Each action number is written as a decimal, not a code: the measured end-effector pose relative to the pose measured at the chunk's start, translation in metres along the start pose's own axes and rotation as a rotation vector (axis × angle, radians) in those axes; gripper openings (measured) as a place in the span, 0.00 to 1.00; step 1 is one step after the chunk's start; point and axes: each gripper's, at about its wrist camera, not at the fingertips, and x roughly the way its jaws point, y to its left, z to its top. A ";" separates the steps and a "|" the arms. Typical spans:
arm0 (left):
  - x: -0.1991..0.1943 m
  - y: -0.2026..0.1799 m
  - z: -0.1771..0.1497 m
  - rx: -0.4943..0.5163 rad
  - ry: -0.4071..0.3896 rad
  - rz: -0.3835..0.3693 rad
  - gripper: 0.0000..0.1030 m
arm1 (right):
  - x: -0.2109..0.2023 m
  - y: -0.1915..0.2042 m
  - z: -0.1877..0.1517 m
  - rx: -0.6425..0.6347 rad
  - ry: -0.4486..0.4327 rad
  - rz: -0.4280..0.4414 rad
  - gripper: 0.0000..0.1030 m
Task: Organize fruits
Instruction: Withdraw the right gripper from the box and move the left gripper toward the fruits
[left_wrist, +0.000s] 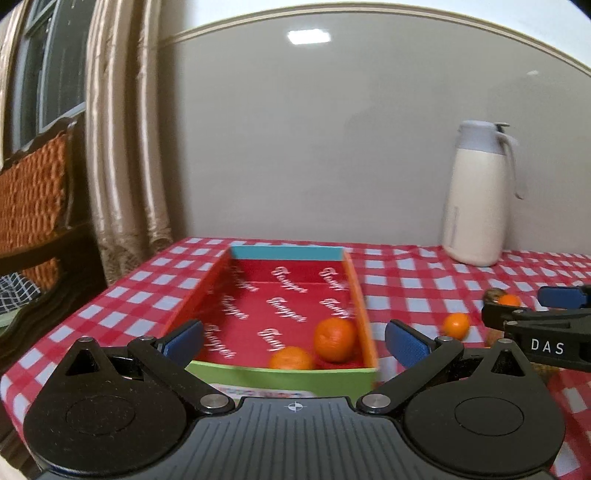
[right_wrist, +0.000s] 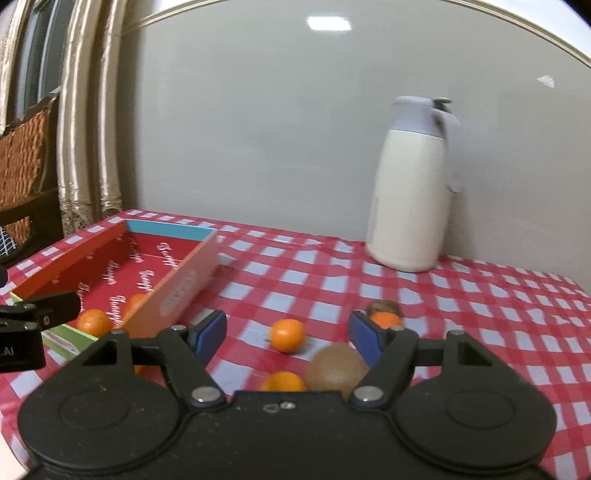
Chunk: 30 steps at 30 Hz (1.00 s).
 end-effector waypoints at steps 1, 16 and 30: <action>0.000 -0.005 0.000 0.002 -0.002 -0.005 1.00 | -0.002 -0.004 -0.001 0.003 0.001 -0.007 0.70; 0.001 -0.076 -0.006 0.096 0.012 -0.100 1.00 | -0.020 -0.071 -0.019 0.070 0.017 -0.118 0.70; 0.012 -0.119 -0.017 0.113 0.053 -0.195 1.00 | -0.027 -0.112 -0.032 0.123 0.036 -0.190 0.70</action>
